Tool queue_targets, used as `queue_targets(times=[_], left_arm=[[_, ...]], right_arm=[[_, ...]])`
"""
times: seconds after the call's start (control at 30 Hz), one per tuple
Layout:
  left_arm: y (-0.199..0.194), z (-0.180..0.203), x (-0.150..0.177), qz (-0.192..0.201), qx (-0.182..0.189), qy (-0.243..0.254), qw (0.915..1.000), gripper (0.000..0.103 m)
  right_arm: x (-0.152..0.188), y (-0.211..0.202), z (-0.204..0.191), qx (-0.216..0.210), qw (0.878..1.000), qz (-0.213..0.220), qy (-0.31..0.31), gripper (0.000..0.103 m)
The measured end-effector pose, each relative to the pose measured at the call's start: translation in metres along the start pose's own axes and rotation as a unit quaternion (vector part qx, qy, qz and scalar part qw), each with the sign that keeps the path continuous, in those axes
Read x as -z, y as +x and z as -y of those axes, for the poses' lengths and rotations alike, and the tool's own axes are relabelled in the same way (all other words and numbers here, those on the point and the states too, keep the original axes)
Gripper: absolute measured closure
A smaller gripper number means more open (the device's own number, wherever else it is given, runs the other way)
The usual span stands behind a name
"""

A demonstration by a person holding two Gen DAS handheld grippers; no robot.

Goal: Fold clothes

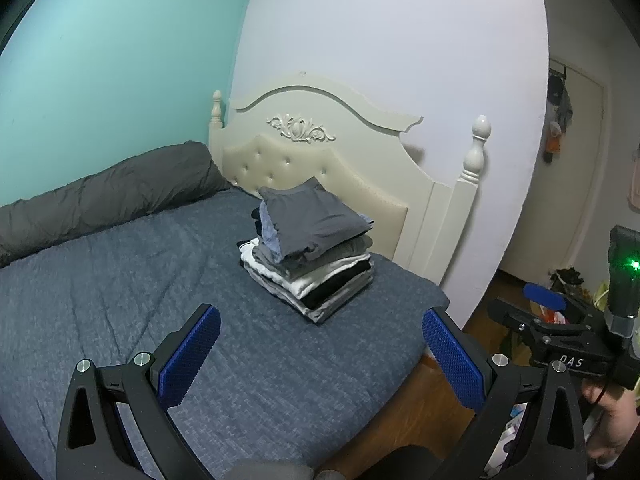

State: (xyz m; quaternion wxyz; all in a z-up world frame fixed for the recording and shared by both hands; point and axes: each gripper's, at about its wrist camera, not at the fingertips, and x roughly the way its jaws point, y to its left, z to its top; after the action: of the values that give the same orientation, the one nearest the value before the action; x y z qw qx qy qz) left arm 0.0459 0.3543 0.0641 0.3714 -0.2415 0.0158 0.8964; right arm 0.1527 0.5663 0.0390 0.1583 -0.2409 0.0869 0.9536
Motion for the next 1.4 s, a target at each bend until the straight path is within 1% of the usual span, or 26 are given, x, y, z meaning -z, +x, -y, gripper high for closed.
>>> queue_targets(times=[0.33,0.53,1.4], left_arm=[[0.006,0.0024,0.0049,-0.011,0.001,0.002,0.9999,0.0],[0.0055,0.0002,0.005,-0.006,-0.004,-0.001,1.0,0.0],[0.0053,-0.0018,0.0055,-0.006,-0.002,-0.003,1.0,0.0]], right_arm=[[-0.0001,-0.0024,0.0015,0.006,1.0,0.006,-0.002,0.003],[0.0009,-0.0012,0.0022,0.008,1.0,0.004,-0.001,0.001],[0.0005,0.0018,0.004,0.006,1.0,0.003,0.001,0.001]])
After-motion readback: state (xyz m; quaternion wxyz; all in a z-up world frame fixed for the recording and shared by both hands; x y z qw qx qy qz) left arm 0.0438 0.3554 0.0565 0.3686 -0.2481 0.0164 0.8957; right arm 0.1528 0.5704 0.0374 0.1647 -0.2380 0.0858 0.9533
